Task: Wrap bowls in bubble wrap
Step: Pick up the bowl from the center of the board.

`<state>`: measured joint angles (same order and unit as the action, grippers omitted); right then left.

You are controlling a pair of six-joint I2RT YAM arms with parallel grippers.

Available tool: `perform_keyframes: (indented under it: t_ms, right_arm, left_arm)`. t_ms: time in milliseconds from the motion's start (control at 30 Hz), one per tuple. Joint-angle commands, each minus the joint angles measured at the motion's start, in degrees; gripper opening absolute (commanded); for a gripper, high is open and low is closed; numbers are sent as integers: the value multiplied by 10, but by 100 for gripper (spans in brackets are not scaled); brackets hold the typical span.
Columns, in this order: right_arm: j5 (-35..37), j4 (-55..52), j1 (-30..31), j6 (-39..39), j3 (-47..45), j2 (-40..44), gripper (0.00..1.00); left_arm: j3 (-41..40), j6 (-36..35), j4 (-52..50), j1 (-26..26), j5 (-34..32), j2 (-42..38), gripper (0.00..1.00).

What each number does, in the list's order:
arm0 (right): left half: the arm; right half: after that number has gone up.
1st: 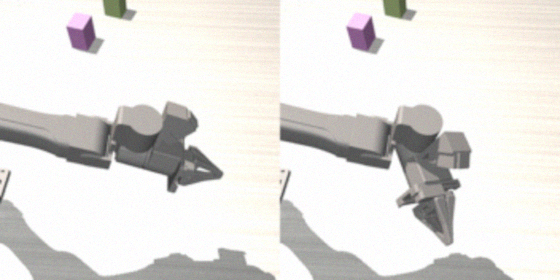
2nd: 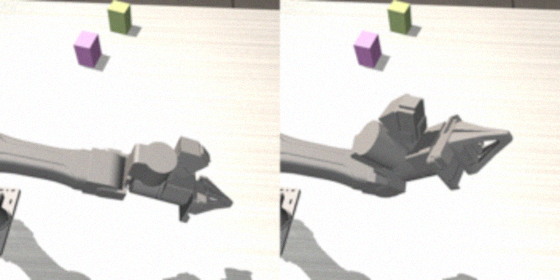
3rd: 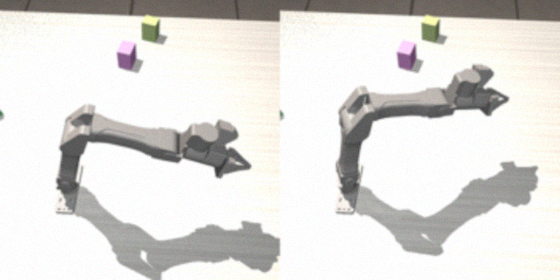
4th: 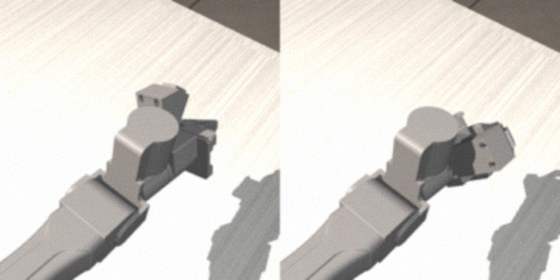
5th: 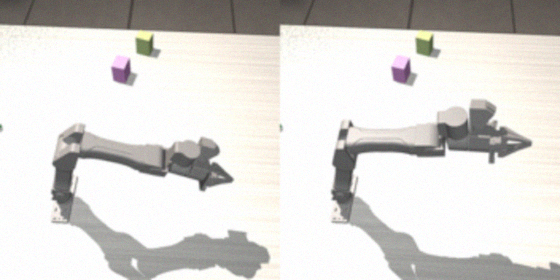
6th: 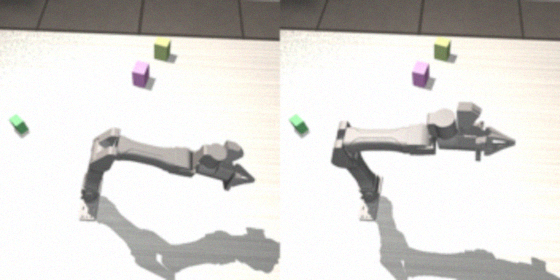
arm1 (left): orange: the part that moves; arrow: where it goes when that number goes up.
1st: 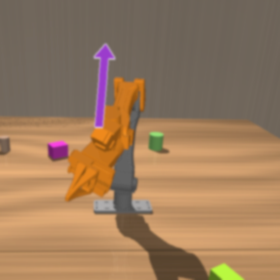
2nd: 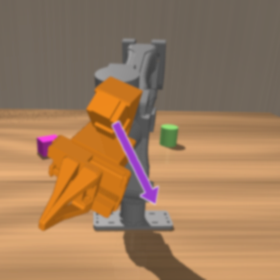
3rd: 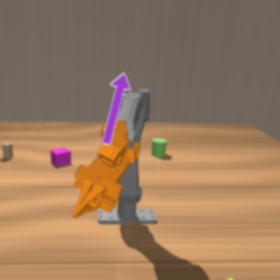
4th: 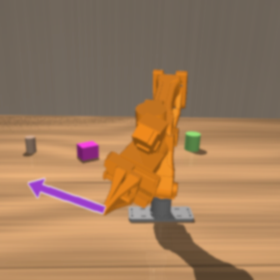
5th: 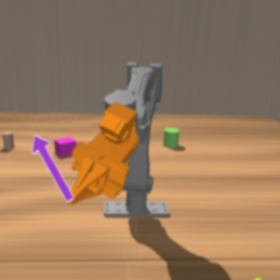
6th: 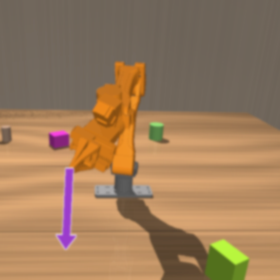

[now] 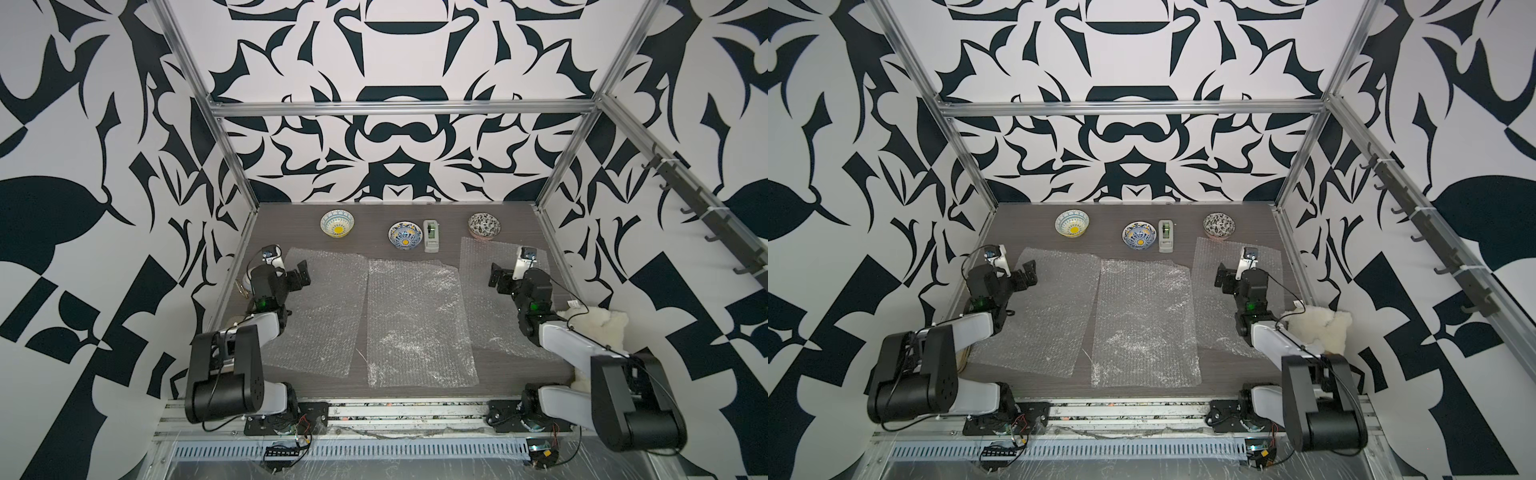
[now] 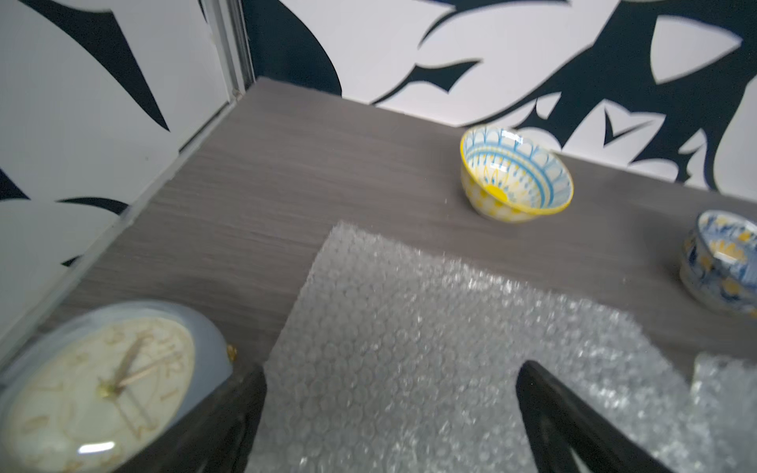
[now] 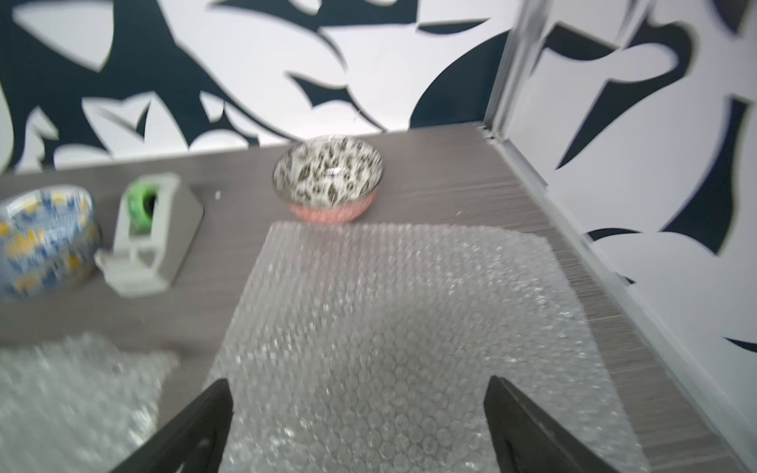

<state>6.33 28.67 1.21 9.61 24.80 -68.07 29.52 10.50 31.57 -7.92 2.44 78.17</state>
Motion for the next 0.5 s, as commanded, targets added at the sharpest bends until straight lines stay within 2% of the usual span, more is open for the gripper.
perform_keyframes:
  t_ms: [0, 33, 100, 167, 233, 300, 400, 467]
  right_arm:
    - [-24, -125, -1, 80, 64, 19, 99]
    - [-56, -156, 0, 89, 93, 8, 97]
    - [-117, -207, 0, 111, 151, -28, 91]
    - [-172, -242, 3, 137, 203, -73, 83]
    - [-208, -280, 11, 156, 254, -119, 75]
    - [-235, -325, 31, 166, 312, -169, 64]
    - [-255, -382, 83, 168, 404, -250, 52]
    - [-258, -425, 120, 167, 477, -310, 49]
  left_arm:
    - [85, 114, -231, -3, -57, -30, 100]
    - [120, 145, -294, -3, -61, -25, 100]
    - [169, 157, -352, -3, -10, -5, 100]
    - [189, 172, -353, -3, 89, 14, 100]
    - [184, 220, -322, -2, 163, 26, 100]
    - [171, 271, -289, 9, 212, 35, 100]
    - [169, 278, -293, 73, 210, 43, 100]
    - [180, 255, -323, 133, 165, 42, 100]
